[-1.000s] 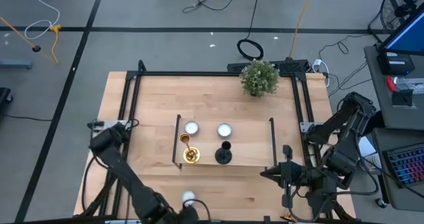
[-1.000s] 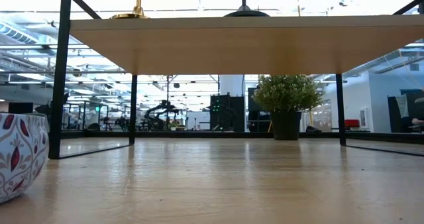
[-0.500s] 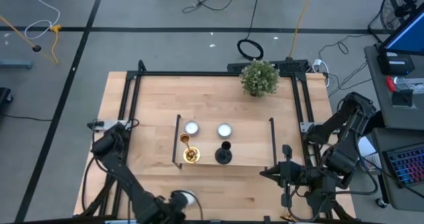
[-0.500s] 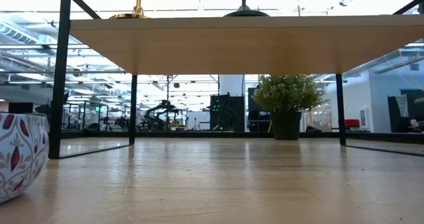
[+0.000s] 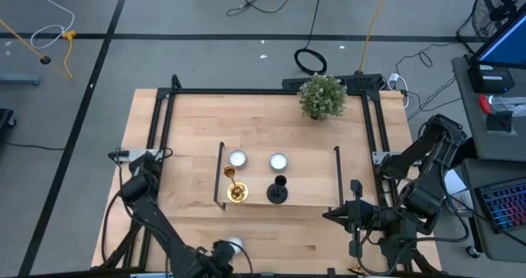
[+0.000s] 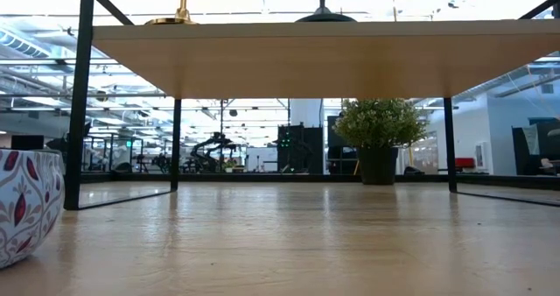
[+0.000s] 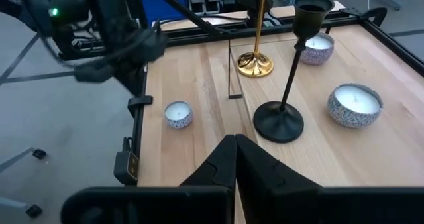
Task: Pick & Place candle stick holders
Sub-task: Put the white red scented candle on the shelf
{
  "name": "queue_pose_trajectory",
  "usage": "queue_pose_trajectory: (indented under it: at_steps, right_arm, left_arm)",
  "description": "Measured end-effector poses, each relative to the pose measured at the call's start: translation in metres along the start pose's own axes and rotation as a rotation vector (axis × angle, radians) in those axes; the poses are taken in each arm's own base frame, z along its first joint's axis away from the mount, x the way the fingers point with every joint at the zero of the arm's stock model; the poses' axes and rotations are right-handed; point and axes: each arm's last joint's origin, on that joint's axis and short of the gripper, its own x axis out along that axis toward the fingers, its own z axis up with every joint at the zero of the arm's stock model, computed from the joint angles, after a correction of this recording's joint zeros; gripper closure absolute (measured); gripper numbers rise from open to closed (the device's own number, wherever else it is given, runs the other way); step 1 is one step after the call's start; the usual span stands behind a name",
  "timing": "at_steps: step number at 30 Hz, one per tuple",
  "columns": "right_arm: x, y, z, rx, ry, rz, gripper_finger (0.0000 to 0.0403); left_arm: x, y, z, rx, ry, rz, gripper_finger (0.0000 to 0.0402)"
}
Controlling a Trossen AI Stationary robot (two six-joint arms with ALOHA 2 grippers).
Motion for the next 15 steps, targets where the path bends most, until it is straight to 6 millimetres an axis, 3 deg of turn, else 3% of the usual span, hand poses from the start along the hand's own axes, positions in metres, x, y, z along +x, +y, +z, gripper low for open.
queue_pose_trajectory:
  at_steps: [9,15]
  right_arm:
    - [0.0,0.0,0.0,-0.002,-0.002,-0.002,0.0403]
    - [0.0,0.0,0.001,-0.001,-0.006,-0.007,0.0403]
  left_arm:
    - [0.018,-0.037,0.016,0.071,0.112,-0.243,0.0384]
    - [0.022,-0.041,0.037,0.039,0.152,-0.229,0.0353]
